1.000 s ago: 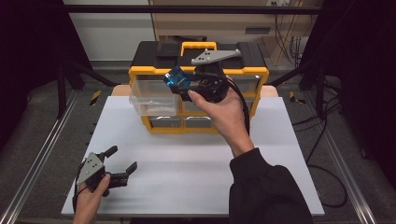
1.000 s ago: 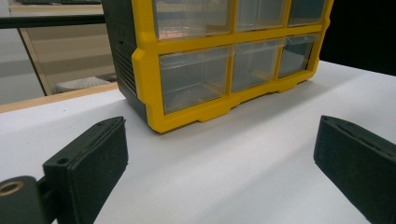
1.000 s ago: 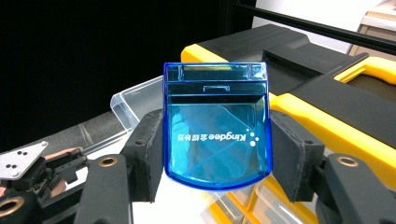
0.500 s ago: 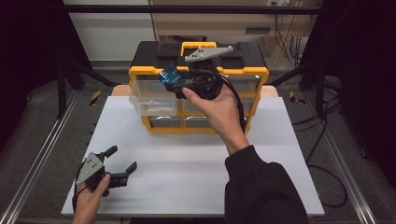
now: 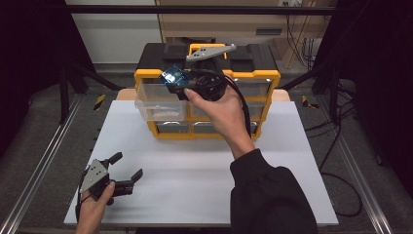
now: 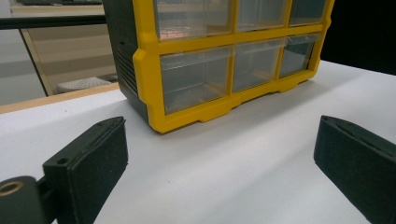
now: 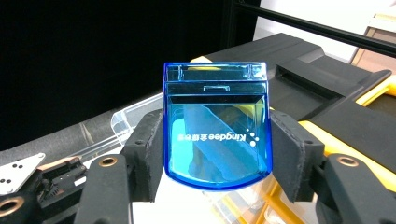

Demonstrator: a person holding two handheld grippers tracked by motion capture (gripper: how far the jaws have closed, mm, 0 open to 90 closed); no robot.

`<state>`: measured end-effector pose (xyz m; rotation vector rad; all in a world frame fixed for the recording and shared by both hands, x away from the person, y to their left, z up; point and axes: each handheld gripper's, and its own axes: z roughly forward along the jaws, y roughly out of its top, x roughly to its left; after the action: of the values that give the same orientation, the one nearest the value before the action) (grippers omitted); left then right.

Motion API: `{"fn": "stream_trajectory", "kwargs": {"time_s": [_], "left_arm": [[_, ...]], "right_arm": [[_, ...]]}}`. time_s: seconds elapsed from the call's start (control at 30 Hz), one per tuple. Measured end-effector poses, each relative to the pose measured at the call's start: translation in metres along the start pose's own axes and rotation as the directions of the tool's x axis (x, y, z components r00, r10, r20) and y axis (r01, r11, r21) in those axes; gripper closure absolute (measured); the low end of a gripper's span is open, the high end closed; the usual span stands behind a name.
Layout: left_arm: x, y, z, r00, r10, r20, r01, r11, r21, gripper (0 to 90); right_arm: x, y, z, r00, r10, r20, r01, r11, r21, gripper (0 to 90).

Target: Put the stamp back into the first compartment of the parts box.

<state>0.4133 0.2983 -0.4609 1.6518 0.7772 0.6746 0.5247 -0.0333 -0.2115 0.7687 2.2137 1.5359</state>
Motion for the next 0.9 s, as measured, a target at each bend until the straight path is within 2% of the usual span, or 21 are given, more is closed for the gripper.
{"fn": "stream_trajectory", "kwargs": {"time_s": [0.9], "left_arm": [[0.000,0.000,0.000,1.0000,0.004,0.003,-0.004,1.0000,0.002,2.7]], "right_arm": [[0.008,0.003,0.014,0.9999,-0.015,-0.003,0.015,0.999,0.033,42.0]]}}
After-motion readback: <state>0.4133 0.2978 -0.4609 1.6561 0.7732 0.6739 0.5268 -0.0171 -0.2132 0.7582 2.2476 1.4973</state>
